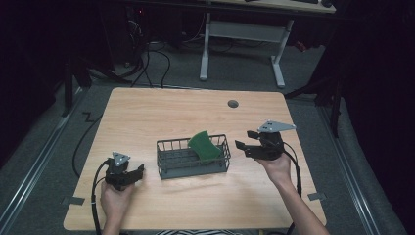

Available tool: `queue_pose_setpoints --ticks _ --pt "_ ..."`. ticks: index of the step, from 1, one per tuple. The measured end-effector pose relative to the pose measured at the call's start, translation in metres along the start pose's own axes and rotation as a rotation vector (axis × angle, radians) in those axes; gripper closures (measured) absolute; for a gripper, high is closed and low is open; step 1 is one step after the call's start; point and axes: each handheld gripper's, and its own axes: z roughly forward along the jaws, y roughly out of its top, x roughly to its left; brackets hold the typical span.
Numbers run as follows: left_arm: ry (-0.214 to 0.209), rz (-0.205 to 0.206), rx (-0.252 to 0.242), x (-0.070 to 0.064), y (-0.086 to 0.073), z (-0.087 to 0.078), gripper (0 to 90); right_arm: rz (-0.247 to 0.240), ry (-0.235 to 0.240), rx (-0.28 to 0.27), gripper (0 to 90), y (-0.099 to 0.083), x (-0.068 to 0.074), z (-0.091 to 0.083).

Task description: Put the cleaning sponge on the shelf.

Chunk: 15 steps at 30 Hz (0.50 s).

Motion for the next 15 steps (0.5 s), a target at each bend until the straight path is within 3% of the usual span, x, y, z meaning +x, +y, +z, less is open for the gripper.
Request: queue_pose_setpoints --ticks 6,15 --pt "0.001 -0.001 0.0 0.0 0.0 0.0 31.6 0.036 -0.036 -0.032 38.3 -0.01 -0.013 -0.021" --pt "0.002 -0.005 -0.001 0.0 0.0 0.0 31.8 0.104 -0.079 -0.041 38.4 -0.036 -0.037 -0.038"
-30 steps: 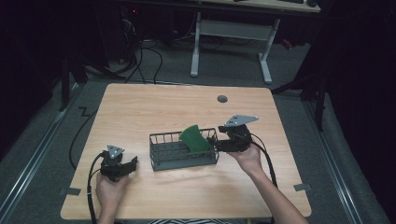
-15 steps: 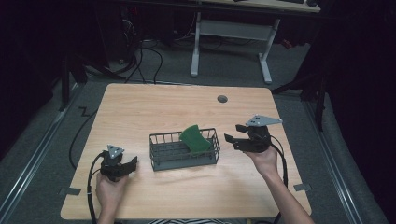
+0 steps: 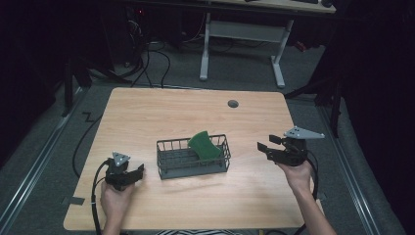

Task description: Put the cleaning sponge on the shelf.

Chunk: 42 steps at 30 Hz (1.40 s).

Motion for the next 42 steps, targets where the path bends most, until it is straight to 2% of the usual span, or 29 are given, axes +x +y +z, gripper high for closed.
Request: queue_pose_setpoints --ticks 9,21,31,42 --pt "0.0 0.0 0.0 0.0 0.0 0.0 31.8 0.08 -0.038 0.002 38.5 -0.027 -0.024 -0.012" --pt "0.0 0.0 0.0 0.0 0.0 0.0 31.8 0.156 -0.075 0.021 38.7 -0.065 -0.038 -0.013" --pt "0.0 0.0 0.0 0.0 0.0 0.0 31.9 0.184 -0.122 0.052 38.8 -0.09 -0.045 -0.008" --pt "0.0 -0.001 0.0 0.0 0.0 0.0 31.9 0.206 -0.161 0.079 38.7 -0.11 -0.051 0.0"
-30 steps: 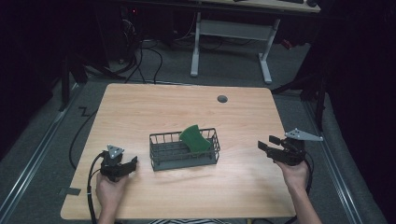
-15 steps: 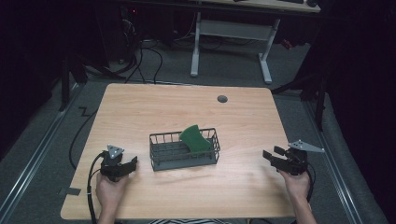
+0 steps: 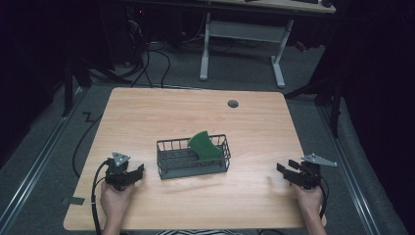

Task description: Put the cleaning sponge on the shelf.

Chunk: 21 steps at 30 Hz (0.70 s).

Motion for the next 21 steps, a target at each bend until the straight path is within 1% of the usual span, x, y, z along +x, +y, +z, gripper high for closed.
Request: queue_pose_setpoints --ticks 8,13,15,21 --pt "0.0 0.0 0.0 0.0 0.0 0.0 31.9 0.003 -0.031 0.021 38.5 -0.009 -0.003 0.008" --pt "0.0 0.0 0.0 0.0 0.0 0.0 31.9 -0.016 -0.047 0.03 38.4 -0.013 -0.003 0.012" --pt "0.0 0.0 0.0 0.0 0.0 0.0 31.9 -0.013 -0.049 0.033 38.3 -0.014 -0.002 0.013" --pt "0.0 0.0 0.0 0.0 0.0 0.0 31.9 -0.029 -0.061 0.04 38.0 -0.014 0.0 0.015"
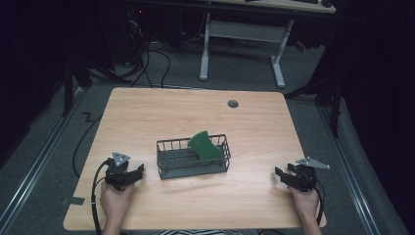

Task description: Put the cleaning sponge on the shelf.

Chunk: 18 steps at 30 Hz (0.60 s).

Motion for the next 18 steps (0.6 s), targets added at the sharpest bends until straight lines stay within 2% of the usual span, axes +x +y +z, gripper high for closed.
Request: queue_pose_setpoints --ticks 4,7,10,18 --pt "0.0 0.0 0.0 0.0 0.0 0.0 31.9 -0.003 -0.006 0.012 37.4 0.0 0.001 0.001" --pt "0.0 0.0 0.0 0.0 0.0 0.0 31.9 -0.036 -0.026 0.02 36.4 0.0 0.004 0.001" --pt "0.0 0.0 0.0 0.0 0.0 0.0 31.8 -0.096 -0.07 0.034 34.9 0.0 0.012 0.003" --pt "-0.003 -0.004 0.0 0.0 0.0 0.0 31.6 -0.094 -0.061 0.038 32.7 0.001 0.012 0.004"
